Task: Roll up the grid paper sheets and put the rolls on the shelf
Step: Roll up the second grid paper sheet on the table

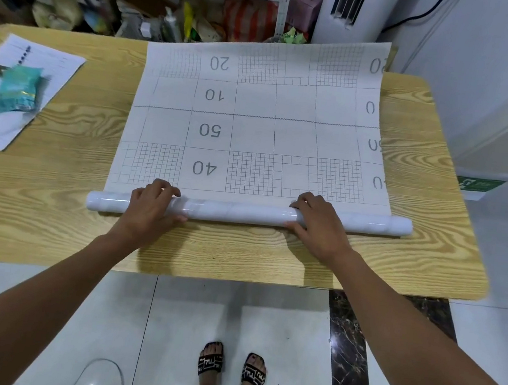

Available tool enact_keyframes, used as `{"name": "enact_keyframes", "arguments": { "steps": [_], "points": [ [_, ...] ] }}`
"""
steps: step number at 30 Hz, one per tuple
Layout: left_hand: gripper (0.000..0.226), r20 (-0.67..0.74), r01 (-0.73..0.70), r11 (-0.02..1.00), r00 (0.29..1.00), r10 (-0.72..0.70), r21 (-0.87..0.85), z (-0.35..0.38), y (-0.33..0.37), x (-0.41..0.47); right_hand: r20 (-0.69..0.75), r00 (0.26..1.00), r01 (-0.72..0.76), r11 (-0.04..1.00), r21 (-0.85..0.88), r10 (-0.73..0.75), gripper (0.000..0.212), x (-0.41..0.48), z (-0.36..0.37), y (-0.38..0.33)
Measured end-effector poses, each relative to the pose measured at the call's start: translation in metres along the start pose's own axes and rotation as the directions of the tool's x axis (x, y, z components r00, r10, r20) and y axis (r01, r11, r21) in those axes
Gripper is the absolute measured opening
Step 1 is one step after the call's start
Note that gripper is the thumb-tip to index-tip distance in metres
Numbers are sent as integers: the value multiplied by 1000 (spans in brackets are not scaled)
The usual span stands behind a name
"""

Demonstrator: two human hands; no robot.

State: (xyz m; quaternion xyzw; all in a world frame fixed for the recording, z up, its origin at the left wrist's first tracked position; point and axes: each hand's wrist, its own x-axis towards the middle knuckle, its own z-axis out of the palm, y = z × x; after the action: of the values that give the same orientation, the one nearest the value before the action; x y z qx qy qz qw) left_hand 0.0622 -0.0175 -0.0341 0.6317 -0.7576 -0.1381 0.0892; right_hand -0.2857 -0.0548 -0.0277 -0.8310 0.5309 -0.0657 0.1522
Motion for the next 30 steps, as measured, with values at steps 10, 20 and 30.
{"name": "enact_keyframes", "arguments": {
  "steps": [10,20,30],
  "points": [
    [46,15,-21,998,1000,20,59,-3,-6,1,0,999,-34,999,-31,34,42,2,1,-5],
    [47,27,-18,997,1000,16,80,-8,-2,-3,-77,997,8,999,37,-5,60,-2,2,-7],
    [54,35,-30,994,999,27,105,-10,-4,-4,-83,996,-18,1000,-20,16,58,-2,6,-1]
  ]
}}
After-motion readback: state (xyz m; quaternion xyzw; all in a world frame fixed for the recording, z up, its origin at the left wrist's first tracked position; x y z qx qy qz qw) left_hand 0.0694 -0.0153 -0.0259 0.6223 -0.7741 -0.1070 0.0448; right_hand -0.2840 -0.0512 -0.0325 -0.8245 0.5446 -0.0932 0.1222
